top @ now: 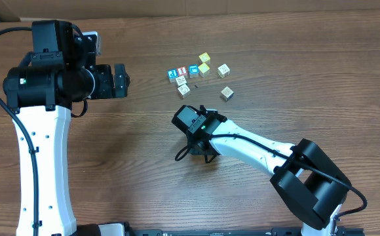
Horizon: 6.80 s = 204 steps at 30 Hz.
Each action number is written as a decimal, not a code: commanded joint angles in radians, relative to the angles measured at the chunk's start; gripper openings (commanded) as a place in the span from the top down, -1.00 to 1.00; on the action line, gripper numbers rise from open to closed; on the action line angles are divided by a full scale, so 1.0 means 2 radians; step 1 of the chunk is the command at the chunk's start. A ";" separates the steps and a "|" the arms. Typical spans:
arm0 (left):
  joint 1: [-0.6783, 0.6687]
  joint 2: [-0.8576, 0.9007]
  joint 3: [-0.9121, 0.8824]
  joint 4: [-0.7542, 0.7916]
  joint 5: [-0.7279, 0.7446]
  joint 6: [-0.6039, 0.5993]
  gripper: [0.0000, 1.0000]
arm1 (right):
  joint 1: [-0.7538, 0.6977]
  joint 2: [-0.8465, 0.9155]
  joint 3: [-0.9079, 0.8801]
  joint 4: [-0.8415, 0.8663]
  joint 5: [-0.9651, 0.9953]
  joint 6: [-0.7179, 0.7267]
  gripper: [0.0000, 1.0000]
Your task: Flip 3 blocks
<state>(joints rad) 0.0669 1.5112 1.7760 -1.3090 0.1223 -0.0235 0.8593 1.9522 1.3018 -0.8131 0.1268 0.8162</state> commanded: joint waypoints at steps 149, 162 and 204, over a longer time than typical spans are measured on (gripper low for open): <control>0.000 0.000 0.012 0.002 -0.001 -0.005 -1.00 | -0.135 0.015 0.235 -0.397 -0.117 -0.182 0.92; 0.000 0.000 0.012 0.002 -0.001 -0.005 -0.99 | -0.134 -0.105 0.139 -0.323 -0.105 -0.169 0.92; 0.000 0.000 0.012 0.002 -0.001 -0.005 -1.00 | -0.096 -0.104 -0.151 0.046 -0.191 -0.436 -0.04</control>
<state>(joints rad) 0.0669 1.5112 1.7760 -1.3090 0.1219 -0.0238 0.6628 1.7477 1.0225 -0.7364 -0.2573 -0.0528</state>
